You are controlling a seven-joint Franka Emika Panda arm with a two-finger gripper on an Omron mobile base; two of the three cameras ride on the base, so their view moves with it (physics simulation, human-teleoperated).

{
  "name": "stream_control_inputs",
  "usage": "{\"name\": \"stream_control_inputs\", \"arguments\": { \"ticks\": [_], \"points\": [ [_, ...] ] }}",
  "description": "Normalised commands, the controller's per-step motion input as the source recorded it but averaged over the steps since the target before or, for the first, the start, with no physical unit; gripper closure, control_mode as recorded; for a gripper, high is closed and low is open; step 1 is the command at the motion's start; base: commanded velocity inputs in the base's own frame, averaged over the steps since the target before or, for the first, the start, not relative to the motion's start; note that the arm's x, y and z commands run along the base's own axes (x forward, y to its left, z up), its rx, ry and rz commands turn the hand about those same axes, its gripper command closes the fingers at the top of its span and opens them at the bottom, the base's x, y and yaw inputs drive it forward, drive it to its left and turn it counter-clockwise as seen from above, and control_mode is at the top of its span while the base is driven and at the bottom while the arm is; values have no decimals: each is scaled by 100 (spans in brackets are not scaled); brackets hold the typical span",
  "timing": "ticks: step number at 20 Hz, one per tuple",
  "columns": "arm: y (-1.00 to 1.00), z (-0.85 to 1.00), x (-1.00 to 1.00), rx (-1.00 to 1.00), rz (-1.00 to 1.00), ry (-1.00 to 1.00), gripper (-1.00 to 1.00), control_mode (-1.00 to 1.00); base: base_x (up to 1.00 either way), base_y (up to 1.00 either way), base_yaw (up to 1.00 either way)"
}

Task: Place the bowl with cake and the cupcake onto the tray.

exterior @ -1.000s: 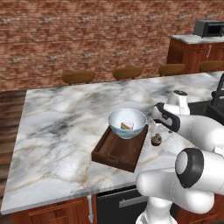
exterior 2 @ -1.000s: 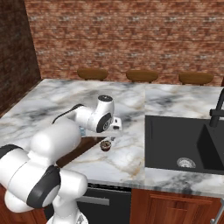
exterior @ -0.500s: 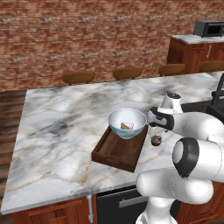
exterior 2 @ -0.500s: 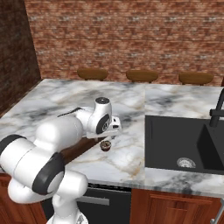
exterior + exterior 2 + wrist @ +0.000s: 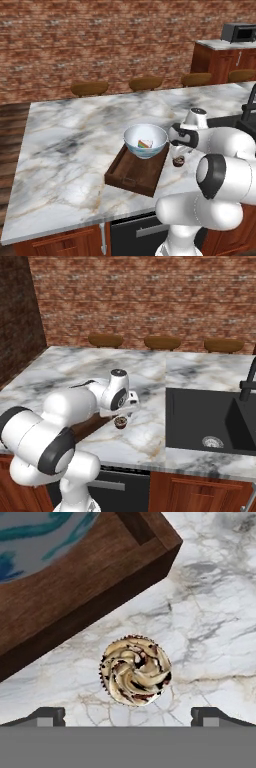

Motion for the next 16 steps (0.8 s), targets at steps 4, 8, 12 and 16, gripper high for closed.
{"name": "stream_control_inputs", "arguments": {
  "ticks": [4, 8, 12, 16],
  "points": [
    [0, -31, 0, 0, 4, 2, -100, -100, 0, 0, 0],
    [0, -20, 0, 0, 3, 0, -100, -100, 0, 0, 0],
    [0, -1, 2, 0, 3, 0, -100, -100, 0, 0, 0],
    [0, 0, 5, 0, 5, 0, -100, -100, 0, 0, 0]
  ]
}}
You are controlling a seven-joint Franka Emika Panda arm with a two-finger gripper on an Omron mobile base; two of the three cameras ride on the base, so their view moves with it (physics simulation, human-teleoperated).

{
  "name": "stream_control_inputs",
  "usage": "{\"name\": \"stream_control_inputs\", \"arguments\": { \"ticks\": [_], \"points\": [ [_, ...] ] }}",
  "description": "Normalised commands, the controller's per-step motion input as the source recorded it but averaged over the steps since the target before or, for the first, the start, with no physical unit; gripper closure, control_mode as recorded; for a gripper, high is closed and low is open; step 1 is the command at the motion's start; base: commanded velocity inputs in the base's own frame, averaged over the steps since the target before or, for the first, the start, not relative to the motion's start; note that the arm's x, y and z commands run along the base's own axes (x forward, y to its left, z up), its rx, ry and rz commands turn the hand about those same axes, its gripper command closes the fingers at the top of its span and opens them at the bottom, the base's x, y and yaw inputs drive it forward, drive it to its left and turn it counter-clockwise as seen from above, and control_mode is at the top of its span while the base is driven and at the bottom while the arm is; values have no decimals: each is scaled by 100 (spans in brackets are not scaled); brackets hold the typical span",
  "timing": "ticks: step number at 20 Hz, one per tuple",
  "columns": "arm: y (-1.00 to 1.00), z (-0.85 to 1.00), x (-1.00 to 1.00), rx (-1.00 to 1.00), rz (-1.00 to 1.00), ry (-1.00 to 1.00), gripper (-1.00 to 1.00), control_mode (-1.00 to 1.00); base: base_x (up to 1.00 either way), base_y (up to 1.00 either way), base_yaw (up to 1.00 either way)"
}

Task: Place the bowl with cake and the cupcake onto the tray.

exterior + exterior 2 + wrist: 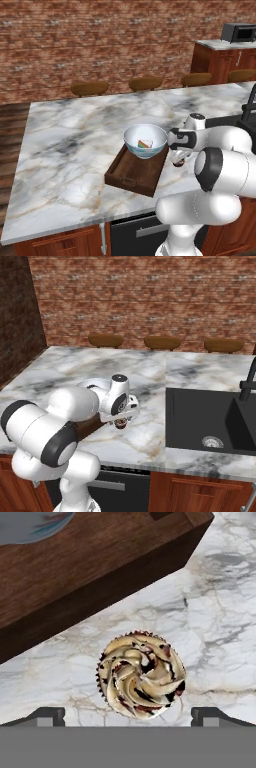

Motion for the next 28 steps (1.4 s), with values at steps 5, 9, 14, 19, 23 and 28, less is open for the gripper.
{"name": "stream_control_inputs", "arguments": {
  "ticks": [5, 9, 14, 19, 23, 28],
  "points": [
    [0, 0, 9, 0, 4, 0, -100, -100, 0, 0, 0],
    [0, 0, 24, 0, 1, -1, -100, -100, 0, 0, 0],
    [0, -5, 1, 0, 1, 0, -100, -100, 0, 0, 0],
    [0, -23, 0, 0, 0, 0, -100, -100, 0, 0, 0],
    [0, -27, 0, 0, 0, 0, -100, -100, 0, 0, 0],
    [0, -4, 0, 0, 0, 0, -100, -100, 0, 0, 0]
  ]
}}
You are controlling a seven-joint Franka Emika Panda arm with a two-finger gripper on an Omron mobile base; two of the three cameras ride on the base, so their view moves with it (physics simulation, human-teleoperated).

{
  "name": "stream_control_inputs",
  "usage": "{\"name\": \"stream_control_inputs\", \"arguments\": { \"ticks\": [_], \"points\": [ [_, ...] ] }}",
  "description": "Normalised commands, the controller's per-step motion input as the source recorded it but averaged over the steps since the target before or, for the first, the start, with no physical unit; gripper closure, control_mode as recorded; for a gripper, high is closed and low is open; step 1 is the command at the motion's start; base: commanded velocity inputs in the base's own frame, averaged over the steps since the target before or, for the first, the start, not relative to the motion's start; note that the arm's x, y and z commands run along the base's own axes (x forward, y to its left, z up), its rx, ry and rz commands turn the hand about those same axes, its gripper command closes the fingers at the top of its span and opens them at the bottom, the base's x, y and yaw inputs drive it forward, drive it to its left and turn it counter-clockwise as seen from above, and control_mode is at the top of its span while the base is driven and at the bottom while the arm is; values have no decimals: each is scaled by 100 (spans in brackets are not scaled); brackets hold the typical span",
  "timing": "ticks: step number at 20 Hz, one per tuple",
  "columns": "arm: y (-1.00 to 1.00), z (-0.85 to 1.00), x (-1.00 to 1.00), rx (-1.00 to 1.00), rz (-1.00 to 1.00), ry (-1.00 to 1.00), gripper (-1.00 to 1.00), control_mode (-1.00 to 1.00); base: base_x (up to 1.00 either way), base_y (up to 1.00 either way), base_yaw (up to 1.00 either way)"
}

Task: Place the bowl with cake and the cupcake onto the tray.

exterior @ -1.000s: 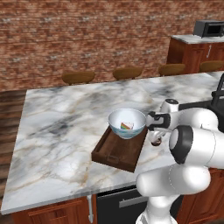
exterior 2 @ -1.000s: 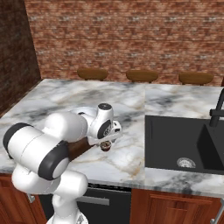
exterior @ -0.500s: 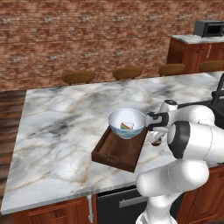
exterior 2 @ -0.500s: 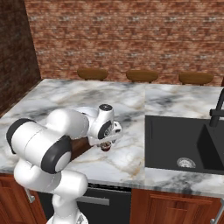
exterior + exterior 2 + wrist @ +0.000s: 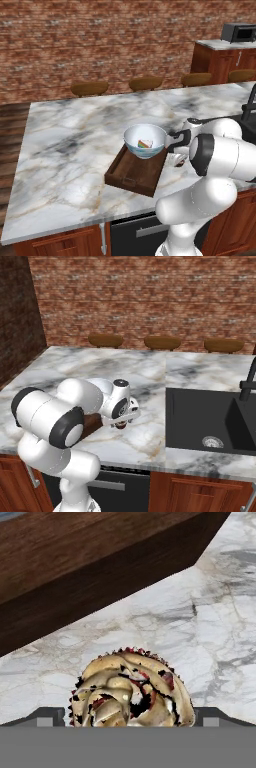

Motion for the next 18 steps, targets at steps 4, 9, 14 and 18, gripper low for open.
{"name": "stream_control_inputs", "arguments": {
  "ticks": [4, 9, 14, 18],
  "points": [
    [0, 0, 0, 0, 0, 0, 100, -100, 0, 0, 0],
    [0, 0, 0, 0, 0, 0, 100, -100, 0, 0, 0],
    [0, 10, -5, 0, -2, 0, 100, -100, 0, 0, 0],
    [0, 45, -18, 0, -15, -2, 100, -100, 0, 0, 0]
  ]
}}
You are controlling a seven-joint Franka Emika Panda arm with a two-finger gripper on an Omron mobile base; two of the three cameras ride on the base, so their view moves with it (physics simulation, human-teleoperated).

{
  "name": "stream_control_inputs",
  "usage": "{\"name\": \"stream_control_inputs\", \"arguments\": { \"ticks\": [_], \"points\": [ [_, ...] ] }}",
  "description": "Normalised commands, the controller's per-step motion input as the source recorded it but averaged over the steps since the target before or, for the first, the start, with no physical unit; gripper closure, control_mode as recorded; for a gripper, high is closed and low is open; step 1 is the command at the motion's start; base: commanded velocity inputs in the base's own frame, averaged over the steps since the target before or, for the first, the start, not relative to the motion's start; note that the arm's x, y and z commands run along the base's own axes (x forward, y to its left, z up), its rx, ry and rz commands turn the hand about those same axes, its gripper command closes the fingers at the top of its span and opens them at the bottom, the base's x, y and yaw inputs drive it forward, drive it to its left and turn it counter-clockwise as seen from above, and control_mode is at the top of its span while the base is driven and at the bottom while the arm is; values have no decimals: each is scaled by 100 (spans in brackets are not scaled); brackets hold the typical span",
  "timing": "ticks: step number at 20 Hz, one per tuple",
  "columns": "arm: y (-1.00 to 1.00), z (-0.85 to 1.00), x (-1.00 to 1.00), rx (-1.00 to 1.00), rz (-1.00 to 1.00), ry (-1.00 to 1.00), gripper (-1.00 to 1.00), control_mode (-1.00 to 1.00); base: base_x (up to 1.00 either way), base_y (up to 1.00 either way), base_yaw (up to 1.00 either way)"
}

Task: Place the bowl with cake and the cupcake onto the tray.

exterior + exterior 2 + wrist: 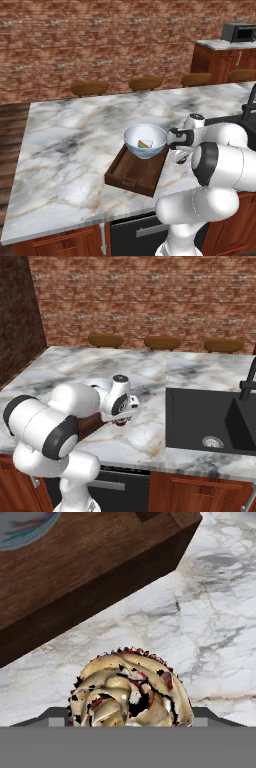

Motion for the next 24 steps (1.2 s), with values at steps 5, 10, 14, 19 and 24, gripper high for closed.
{"name": "stream_control_inputs", "arguments": {
  "ticks": [5, 10, 14, 19, 24],
  "points": [
    [0, 57, -31, 0, -24, -5, 100, -100, 0, 0, 0],
    [9, 31, -53, 0, -22, -4, 100, -100, 0, 0, 0],
    [50, 8, -30, 0, -17, -1, 100, -100, 0, 0, 0],
    [69, 4, -31, 7, -10, -18, 100, -100, 0, 0, 0],
    [29, 16, -46, 10, -5, -12, 100, -100, 0, 0, 0]
  ]
}}
